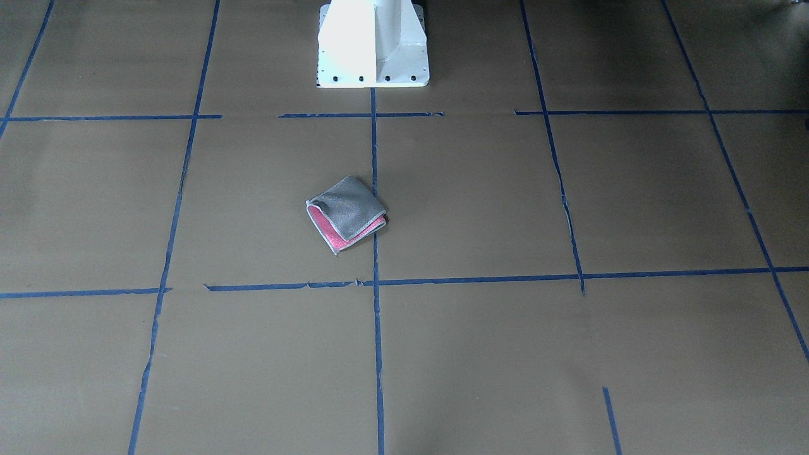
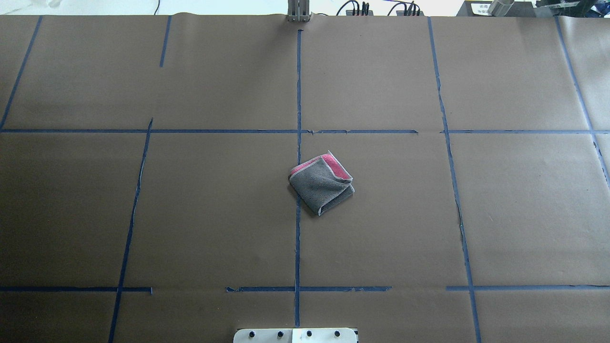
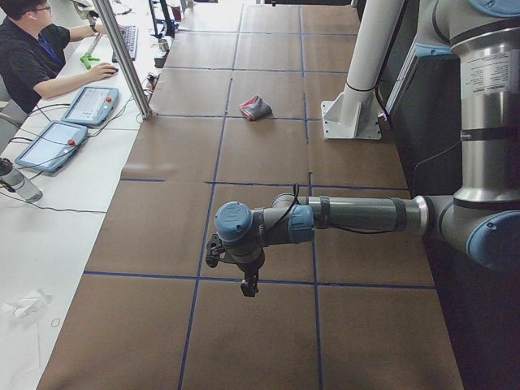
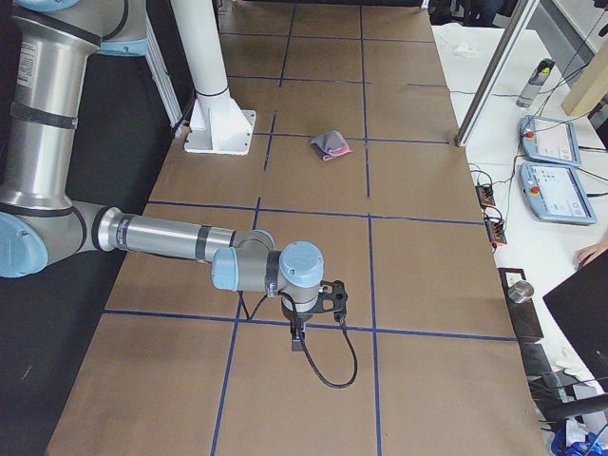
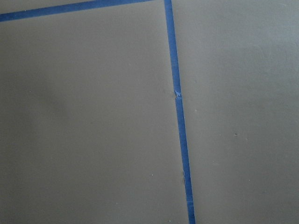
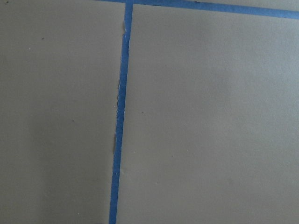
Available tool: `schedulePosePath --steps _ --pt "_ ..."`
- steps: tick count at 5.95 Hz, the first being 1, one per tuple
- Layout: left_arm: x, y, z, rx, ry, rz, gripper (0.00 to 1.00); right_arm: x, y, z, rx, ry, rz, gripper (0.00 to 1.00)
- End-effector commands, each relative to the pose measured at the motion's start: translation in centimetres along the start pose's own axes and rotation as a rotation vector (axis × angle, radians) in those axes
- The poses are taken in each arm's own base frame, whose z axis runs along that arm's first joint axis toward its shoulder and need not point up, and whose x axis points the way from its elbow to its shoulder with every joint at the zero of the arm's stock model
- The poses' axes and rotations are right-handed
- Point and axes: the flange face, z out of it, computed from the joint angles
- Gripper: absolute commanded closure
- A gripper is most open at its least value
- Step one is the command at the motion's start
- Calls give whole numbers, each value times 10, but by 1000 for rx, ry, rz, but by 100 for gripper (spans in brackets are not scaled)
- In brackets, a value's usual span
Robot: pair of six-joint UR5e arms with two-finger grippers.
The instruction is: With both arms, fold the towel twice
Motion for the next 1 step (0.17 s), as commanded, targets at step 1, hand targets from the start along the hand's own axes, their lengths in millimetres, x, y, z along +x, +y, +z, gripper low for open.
schedulePosePath --steps 1 --pt "0 0 0 0 0 0 0 0 0 1 -1 0 1 0"
